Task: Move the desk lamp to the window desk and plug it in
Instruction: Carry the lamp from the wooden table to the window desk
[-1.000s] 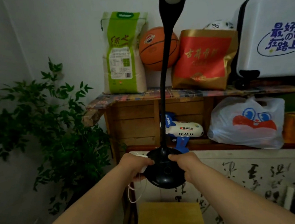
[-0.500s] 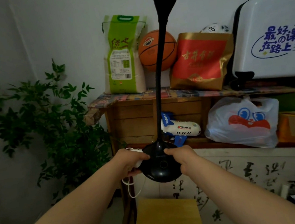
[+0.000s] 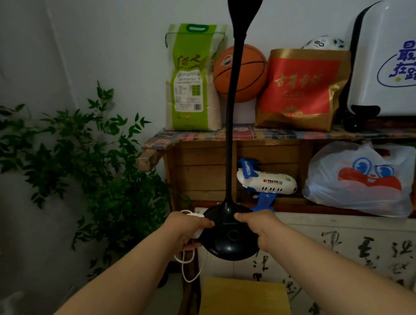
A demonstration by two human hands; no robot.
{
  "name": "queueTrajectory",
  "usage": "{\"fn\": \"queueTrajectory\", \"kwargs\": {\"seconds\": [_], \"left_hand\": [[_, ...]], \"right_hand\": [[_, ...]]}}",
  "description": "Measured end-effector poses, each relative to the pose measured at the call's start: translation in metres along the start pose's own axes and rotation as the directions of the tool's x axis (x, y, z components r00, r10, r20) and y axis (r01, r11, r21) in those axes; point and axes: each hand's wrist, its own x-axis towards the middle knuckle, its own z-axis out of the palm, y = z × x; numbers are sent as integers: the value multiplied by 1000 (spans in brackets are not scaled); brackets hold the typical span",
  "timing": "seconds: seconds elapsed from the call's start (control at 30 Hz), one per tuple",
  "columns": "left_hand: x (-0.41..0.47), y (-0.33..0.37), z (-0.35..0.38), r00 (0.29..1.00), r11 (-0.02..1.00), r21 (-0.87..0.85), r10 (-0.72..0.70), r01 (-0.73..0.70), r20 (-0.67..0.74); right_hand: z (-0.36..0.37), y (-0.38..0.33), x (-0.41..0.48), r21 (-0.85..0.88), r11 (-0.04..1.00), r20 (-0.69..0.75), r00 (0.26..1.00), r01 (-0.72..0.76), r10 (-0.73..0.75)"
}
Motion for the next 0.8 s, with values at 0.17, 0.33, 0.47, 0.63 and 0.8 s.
{"fn": "queueTrajectory", "kwargs": {"seconds": [0.17,0.33,0.47,0.63,0.8], "left_hand": [[-7,-8,-19,999,999,-36,13,-15,-41],[-16,-18,-50,996,997,-74,25,-32,-85],[-30,-36,-89,991,994,-102,23,-37,-130],[-52,-65,-134,983,991,-132,-22,-2,-182],[-76,-93,-171,967,988,-153,-40,1,-253]], "right_hand": [[16,-2,-15,-19,1000,33,999,12,-11],[44,-2,-34,-17,999,92,995,40,-38],[78,4,-58,-19,999,149,988,47,-44],[117,18,-91,-56,997,213,976,59,-46],[154,34,-121,-85,994,264,964,68,-43]]}}
